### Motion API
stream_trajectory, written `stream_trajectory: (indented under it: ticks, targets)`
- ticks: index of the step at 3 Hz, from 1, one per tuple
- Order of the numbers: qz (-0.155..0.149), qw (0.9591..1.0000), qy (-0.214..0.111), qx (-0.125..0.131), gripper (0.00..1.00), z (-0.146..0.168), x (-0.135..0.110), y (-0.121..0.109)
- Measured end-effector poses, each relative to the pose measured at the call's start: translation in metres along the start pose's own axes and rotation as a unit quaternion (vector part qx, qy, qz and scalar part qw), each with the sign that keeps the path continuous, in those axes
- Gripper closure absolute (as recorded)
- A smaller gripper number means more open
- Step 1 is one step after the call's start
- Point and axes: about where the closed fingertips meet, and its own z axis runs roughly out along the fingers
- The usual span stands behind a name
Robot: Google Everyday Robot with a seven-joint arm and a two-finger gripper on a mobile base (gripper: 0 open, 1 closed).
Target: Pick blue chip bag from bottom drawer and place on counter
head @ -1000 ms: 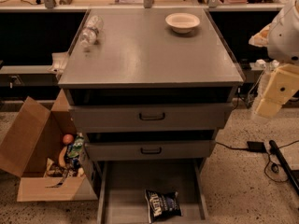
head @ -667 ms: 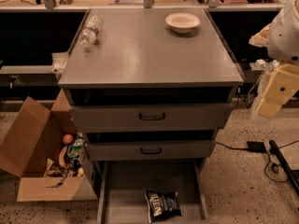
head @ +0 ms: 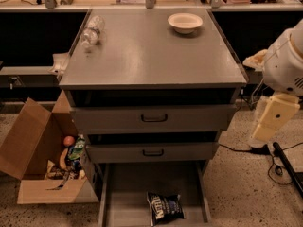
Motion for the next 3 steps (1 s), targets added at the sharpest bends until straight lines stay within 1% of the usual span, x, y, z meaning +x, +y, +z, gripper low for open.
stream_trajectory:
  ticks: [1,2,3]
  targets:
    - [0.001,0.9995,-0.024,-0.021,0.00,0.041,0.003,0.020]
    - [0.019,0.9969,-0.059,-0.049,0.00,0.088,-0.003,0.045]
    - [0.019,0.9969,-0.058,-0.049,0.00,0.088,-0.003,0.045]
